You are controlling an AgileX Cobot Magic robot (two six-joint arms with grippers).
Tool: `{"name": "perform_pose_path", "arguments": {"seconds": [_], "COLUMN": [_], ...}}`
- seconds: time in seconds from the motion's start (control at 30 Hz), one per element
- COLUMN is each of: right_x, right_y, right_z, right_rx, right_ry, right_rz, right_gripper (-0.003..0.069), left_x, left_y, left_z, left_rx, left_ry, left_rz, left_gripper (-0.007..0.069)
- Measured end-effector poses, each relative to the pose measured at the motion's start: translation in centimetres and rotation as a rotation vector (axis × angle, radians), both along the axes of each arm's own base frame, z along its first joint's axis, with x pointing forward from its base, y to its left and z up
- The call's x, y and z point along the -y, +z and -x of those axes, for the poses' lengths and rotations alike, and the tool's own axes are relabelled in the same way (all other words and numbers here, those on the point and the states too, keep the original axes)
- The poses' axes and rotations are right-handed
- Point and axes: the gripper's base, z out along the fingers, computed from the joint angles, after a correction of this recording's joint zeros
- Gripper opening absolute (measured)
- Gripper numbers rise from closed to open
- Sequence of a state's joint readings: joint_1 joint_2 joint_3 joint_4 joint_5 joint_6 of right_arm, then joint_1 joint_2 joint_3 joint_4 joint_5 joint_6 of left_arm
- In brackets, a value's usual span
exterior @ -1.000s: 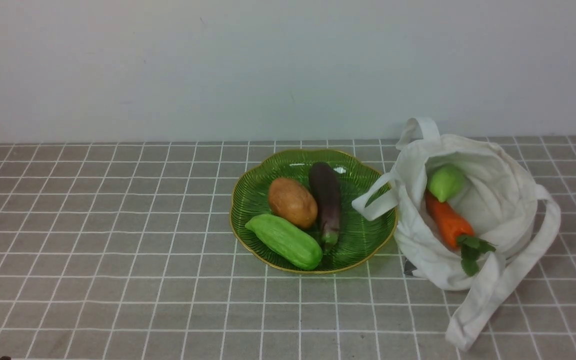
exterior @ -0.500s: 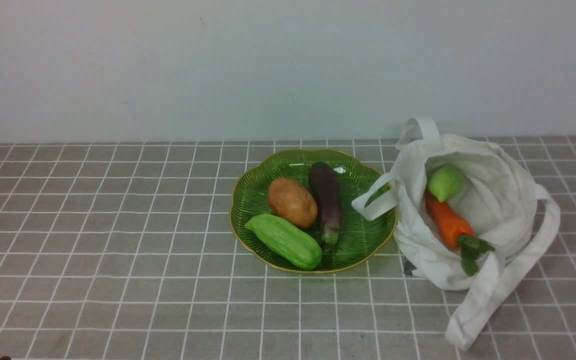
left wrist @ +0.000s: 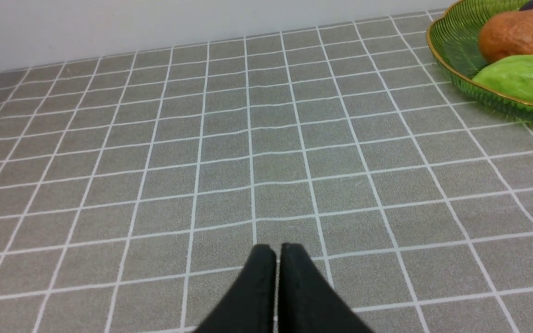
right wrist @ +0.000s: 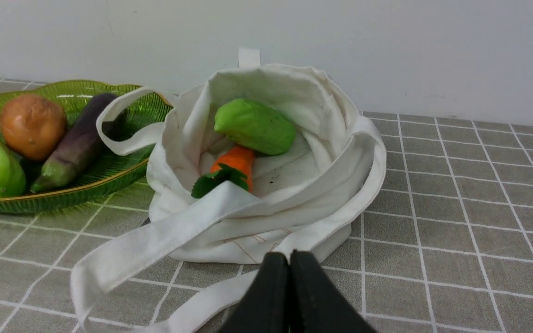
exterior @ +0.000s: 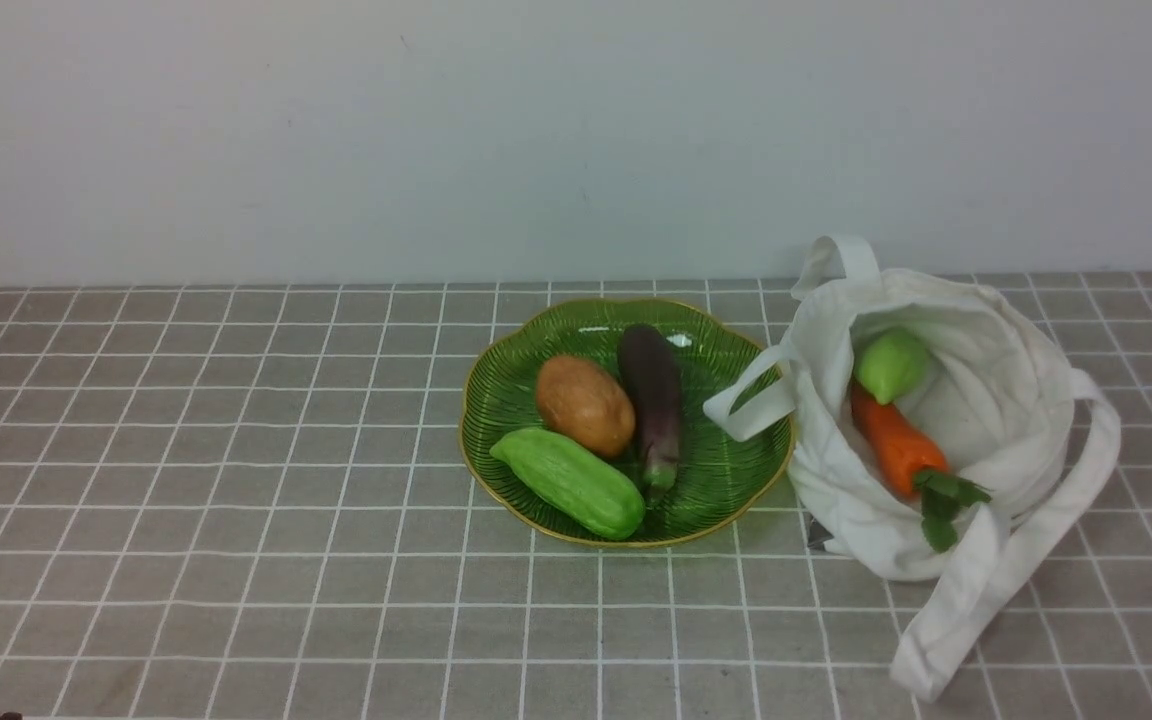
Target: Take vegetables from bag on grey coffee tablecloth place on plate.
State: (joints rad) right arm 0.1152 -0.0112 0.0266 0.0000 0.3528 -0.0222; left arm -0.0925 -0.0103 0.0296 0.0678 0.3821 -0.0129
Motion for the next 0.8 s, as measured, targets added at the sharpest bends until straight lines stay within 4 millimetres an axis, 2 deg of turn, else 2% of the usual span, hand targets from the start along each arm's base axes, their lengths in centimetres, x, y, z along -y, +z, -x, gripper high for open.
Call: {"name": "perform_pose_path", "arguments": {"seconds": [0.8], "right_x": [0.0], "right_y": [-0.03], "right_z": [0.01], "right_rx": [-0.004], "right_ry": [0.001], "right_rz": [0.009], "right_gripper": [-0.0015], "left_x": [0.0], "left_y": [0.0], "left_z": [0.0], "left_rx": [0.0], "left_ry": [0.0], "left_rz": [0.0], "left_gripper": [-0.0005]}}
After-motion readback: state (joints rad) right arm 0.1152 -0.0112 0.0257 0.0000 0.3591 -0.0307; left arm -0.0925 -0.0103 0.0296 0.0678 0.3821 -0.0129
